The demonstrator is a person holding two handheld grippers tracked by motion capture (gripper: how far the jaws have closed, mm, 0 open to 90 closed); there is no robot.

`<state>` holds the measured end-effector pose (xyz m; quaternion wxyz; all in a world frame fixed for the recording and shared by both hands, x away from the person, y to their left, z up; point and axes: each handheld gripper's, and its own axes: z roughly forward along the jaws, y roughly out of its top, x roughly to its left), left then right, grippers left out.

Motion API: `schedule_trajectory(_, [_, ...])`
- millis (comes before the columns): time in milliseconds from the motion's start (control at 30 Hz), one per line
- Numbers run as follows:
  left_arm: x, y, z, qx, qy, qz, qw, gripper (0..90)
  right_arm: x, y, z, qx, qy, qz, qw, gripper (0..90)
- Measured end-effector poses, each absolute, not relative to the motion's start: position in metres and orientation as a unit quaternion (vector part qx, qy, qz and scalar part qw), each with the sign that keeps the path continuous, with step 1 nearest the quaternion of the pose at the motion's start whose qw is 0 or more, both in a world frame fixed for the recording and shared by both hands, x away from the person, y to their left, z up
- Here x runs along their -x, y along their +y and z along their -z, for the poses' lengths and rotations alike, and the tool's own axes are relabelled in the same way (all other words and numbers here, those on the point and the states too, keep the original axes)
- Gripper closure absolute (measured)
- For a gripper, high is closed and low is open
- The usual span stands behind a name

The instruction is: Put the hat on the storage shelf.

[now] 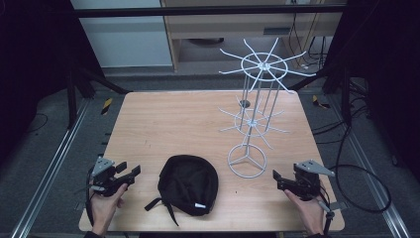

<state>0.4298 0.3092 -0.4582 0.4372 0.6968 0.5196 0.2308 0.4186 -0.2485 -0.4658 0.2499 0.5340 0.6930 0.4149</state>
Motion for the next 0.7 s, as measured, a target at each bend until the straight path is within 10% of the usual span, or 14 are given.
schedule_trajectory(700, [-0.419,0.266,0.455,-0.725,0.483,-0.208,0.444,44.9,-0.403,-0.159,0.461,-0.463,0.740,-0.455,0.176,32.0])
